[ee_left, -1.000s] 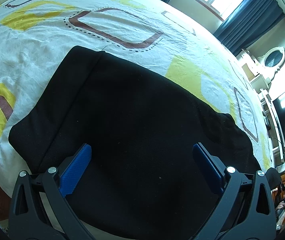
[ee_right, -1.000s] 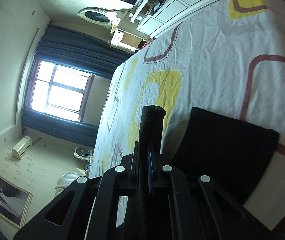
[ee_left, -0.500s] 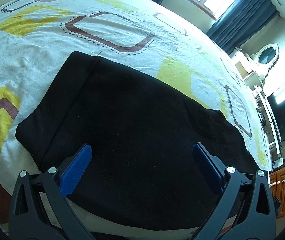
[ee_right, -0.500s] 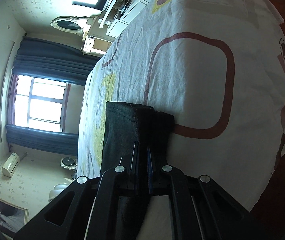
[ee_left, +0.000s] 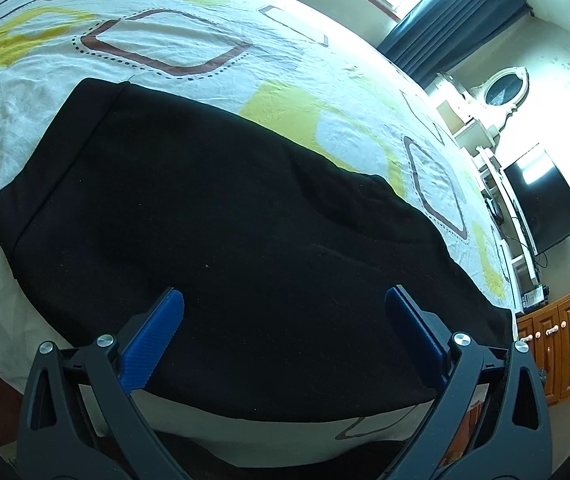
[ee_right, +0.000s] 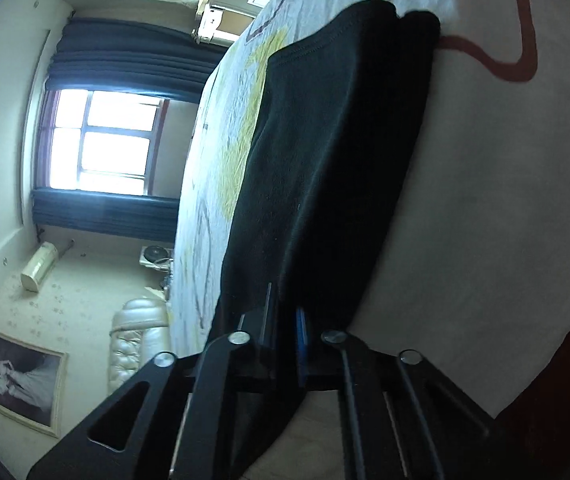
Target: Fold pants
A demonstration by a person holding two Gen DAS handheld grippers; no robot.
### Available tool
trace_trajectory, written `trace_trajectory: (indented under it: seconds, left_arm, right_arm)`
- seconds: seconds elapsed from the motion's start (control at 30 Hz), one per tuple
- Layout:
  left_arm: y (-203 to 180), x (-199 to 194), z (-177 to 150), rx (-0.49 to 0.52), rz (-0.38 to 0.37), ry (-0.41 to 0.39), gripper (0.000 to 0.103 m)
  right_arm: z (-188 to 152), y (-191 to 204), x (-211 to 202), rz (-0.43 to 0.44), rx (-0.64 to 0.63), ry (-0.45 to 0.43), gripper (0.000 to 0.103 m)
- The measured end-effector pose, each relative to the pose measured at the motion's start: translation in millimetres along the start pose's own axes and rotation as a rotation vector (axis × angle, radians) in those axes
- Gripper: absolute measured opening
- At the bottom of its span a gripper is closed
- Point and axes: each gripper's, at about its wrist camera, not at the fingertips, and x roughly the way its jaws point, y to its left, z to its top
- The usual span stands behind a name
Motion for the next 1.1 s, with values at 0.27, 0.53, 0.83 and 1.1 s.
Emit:
trace_trajectory:
  seconds: [0.27, 0.53, 0.83, 1.1]
  left_arm:
    - [18, -6, 1, -0.012, 0.003, 0.007, 0.100]
    - [34, -16, 12, -0.040, 0.011, -0.025, 0.100]
    - [42, -16, 17, -0.065, 0.029, -0.028, 0.100]
    - [49, -12, 23, -0.072, 0.017, -0.010, 0.100]
  right_arm:
    - [15, -8, -12, -0.009, 0.008, -0.012, 0.008]
    - [61, 0, -67, -0.105, -0.058, -0.154, 0.046]
    - [147, -9, -59, -0.114, -0.035, -0.138, 0.058]
    - [186, 18, 12, -0.182, -0.221, 0.083, 0.058]
